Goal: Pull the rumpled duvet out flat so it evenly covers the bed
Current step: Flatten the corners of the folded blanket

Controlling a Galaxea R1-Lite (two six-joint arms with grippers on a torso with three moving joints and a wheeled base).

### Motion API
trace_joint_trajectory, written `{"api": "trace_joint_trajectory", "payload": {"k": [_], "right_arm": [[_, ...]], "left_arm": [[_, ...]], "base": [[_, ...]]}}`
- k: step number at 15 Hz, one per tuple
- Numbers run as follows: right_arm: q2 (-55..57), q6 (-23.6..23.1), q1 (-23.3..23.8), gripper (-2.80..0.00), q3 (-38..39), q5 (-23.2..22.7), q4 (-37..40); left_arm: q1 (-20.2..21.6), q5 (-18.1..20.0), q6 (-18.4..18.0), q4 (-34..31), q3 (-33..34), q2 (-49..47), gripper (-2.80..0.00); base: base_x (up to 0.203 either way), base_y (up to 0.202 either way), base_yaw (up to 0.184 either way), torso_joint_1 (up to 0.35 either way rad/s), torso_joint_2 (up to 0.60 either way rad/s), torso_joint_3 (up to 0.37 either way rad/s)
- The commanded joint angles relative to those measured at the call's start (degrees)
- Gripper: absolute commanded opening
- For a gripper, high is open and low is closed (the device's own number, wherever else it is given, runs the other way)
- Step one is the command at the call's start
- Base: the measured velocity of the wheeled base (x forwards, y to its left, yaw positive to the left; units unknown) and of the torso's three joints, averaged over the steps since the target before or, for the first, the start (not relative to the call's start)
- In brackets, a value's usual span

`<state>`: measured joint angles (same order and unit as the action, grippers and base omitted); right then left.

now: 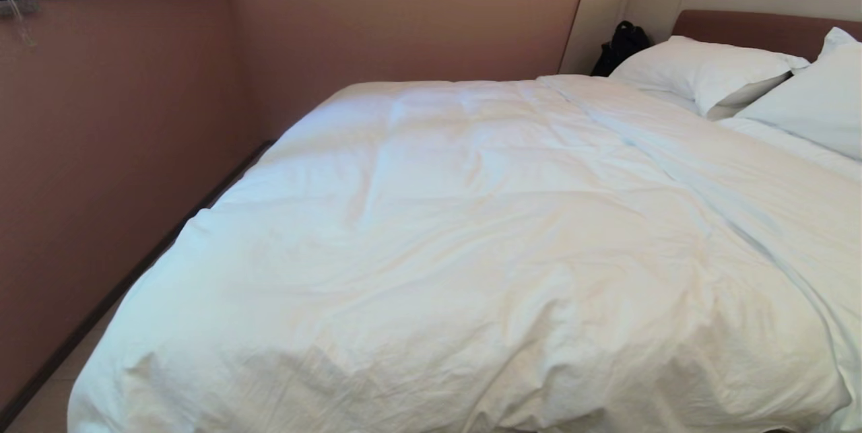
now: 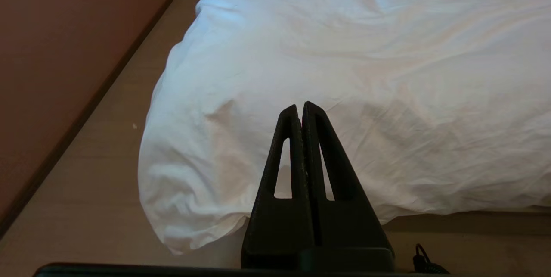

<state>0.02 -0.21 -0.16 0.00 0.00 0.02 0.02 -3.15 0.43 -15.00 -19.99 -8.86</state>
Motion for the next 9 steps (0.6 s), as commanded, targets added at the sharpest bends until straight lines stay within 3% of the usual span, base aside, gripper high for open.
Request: {"api": "trace_joint_trajectory", "payload": {"k": [1,5,9], "right_arm": [[0.0,-0.1,0.0,-2.80,0.0,0.0,0.0],[0.0,-0.1,0.0,-2.80,0.0,0.0,0.0],[0.0,-0.1,0.0,-2.80,0.0,-0.1,0.0]], "left_arm": [[0.1,-1.9,2.6,-0.1,-1.3,-8.4,-2.80],[0.0,-4.1,12.3,-0.4,-2.9,-28.2,-2.80],[0.0,-3.5,18.0,0.1,-1.2,-43.1,-2.80]], "base": [[0.000,0.000,0.000,0.000,0.00,0.000],[0.000,0.000,0.000,0.000,0.00,0.000],[0.000,0.000,0.000,0.000,0.00,0.000]]}}
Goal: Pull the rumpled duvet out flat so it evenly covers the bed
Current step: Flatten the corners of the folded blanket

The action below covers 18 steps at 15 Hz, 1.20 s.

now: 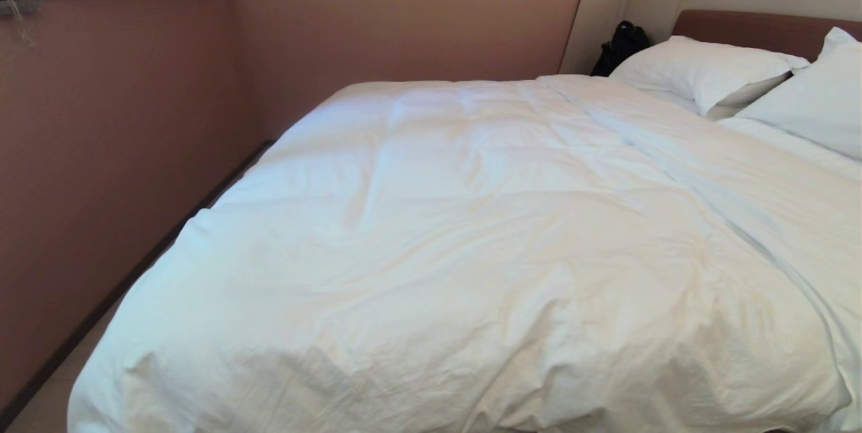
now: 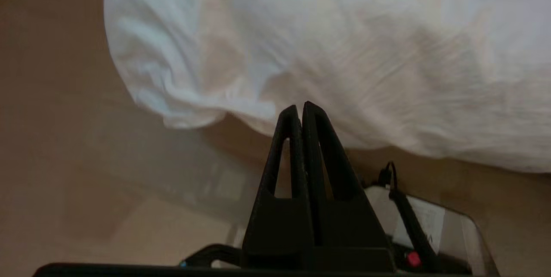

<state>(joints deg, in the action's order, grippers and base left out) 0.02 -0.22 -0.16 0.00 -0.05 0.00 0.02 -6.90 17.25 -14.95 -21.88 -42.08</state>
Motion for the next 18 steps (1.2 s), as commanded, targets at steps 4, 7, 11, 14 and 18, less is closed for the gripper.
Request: {"api": "trace_joint_trajectory", "payload": {"k": [4,7,11,14,18], "right_arm": [[0.0,0.0,0.0,-2.80,0.0,0.0,0.0],[0.0,0.0,0.0,-2.80,0.0,0.0,0.0],[0.0,0.0,0.0,-2.80,0.0,0.0,0.0],[0.0,0.0,0.0,-2.80,0.0,0.0,0.0],[0.0,0.0,0.0,-2.80,0.0,0.0,0.0]], "left_arm": [[0.0,4.6,4.5,2.8,1.3,-18.3,-2.80],[0.0,4.6,6.5,5.3,2.7,-24.2,-2.80],[0.0,3.3,7.4,17.3,7.6,-32.8,-2.80],[0.0,2.7,6.2,29.9,13.3,-38.8,-2.80],[0.1,1.1,5.0,36.0,16.6,-42.6,-2.80]], "base": [[0.000,0.000,0.000,0.000,0.00,0.000],[0.000,0.000,0.000,0.000,0.00,0.000],[0.000,0.000,0.000,0.000,0.00,0.000],[0.000,0.000,0.000,0.000,0.00,0.000],[0.000,0.000,0.000,0.000,0.00,0.000]]}}
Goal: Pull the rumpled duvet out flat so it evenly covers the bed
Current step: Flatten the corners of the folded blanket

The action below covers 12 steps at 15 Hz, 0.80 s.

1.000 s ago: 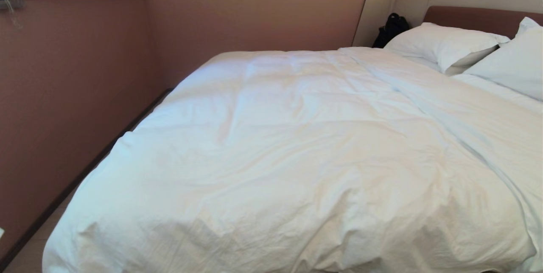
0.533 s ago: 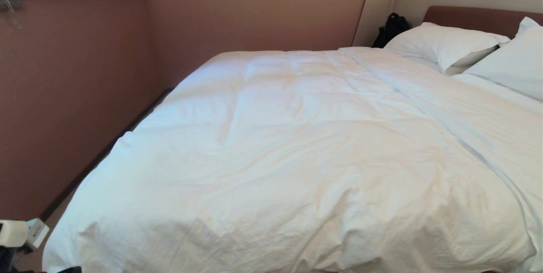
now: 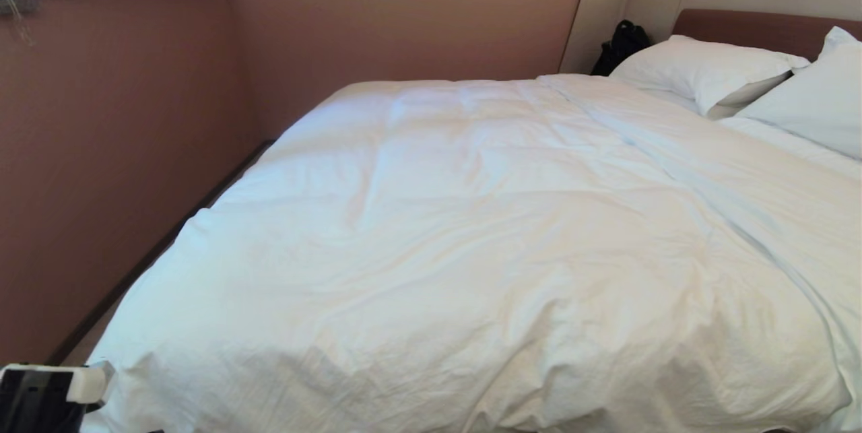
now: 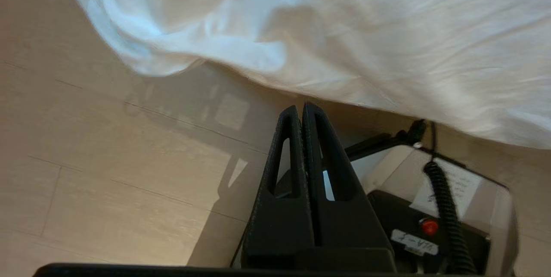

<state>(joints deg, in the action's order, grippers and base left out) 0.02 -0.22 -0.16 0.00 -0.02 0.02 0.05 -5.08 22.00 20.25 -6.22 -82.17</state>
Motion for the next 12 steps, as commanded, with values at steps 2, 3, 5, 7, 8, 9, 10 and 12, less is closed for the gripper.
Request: {"api": "trace_joint_trajectory", "payload": {"k": [2,3,5,7,8,9,10,12], "right_arm": [[0.0,0.0,0.0,-2.80,0.0,0.0,0.0],[0.0,0.0,0.0,-2.80,0.0,-0.1,0.0],[0.0,0.0,0.0,-2.80,0.0,0.0,0.0],[0.0,0.0,0.0,-2.80,0.0,-0.1,0.0],[0.0,0.0,0.0,-2.80,0.0,0.0,0.0],[0.0,0.0,0.0,-2.80,0.0,-0.1,0.0],[0.0,0.0,0.0,-2.80,0.0,-0.1,0.0],[0.0,0.0,0.0,-2.80,0.0,0.0,0.0]], "left_arm": [[0.2,-0.8,0.4,1.0,1.0,-2.6,-2.80],[0.4,-0.9,0.6,1.0,1.0,-3.1,-2.80],[1.7,-1.0,1.4,1.0,0.7,-4.6,-2.80],[3.1,-1.0,2.5,1.9,0.7,-6.3,-2.80],[3.8,-0.9,2.7,3.7,1.1,-8.5,-2.80],[4.7,-0.9,2.9,6.2,1.5,-10.8,-2.80],[5.6,-0.9,2.9,8.9,1.7,-14.1,-2.80],[7.4,-1.0,2.9,14.4,2.2,-19.0,-2.80]], "base": [[0.000,0.000,0.000,0.000,0.00,0.000],[0.000,0.000,0.000,0.000,0.00,0.000],[0.000,0.000,0.000,0.000,0.00,0.000],[0.000,0.000,0.000,0.000,0.00,0.000],[0.000,0.000,0.000,0.000,0.00,0.000],[0.000,0.000,0.000,0.000,0.00,0.000],[0.000,0.000,0.000,0.000,0.00,0.000],[0.000,0.000,0.000,0.000,0.00,0.000]]}}
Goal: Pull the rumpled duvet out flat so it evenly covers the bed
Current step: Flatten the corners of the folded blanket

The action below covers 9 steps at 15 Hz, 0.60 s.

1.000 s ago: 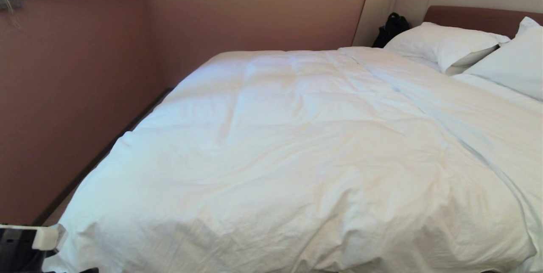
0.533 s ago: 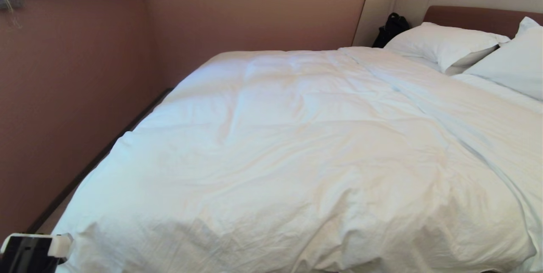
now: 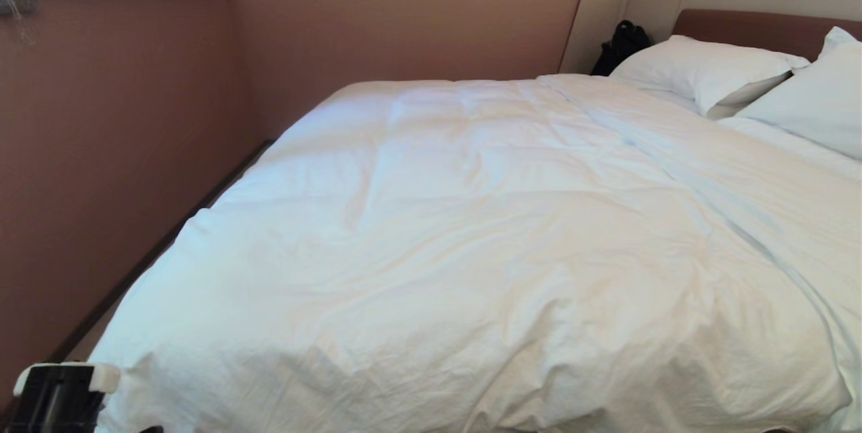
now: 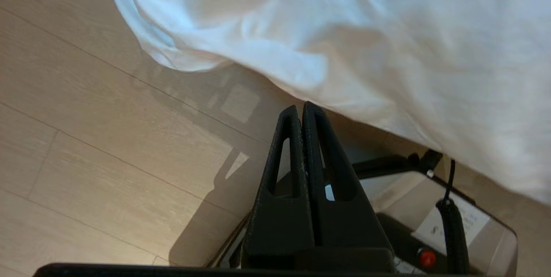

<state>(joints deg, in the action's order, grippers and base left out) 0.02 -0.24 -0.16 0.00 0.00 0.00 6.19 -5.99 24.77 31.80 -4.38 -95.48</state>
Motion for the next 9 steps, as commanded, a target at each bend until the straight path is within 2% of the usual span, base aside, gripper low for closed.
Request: {"api": "trace_joint_trajectory", "payload": {"k": [1,5,9], "right_arm": [[0.0,0.0,0.0,-2.80,0.0,-0.1,0.0],[0.0,0.0,0.0,-2.80,0.0,0.0,0.0],[0.0,0.0,0.0,-2.80,0.0,-0.1,0.0]], "left_arm": [[1.8,-0.1,0.0,7.5,1.2,-8.3,-2.80],[4.4,-1.9,-0.8,28.5,4.0,-23.5,-2.80],[5.8,-3.2,-1.5,29.6,4.4,-25.8,-2.80]], "base": [[0.000,0.000,0.000,0.000,0.00,0.000],[0.000,0.000,0.000,0.000,0.00,0.000],[0.000,0.000,0.000,0.000,0.00,0.000]]}}
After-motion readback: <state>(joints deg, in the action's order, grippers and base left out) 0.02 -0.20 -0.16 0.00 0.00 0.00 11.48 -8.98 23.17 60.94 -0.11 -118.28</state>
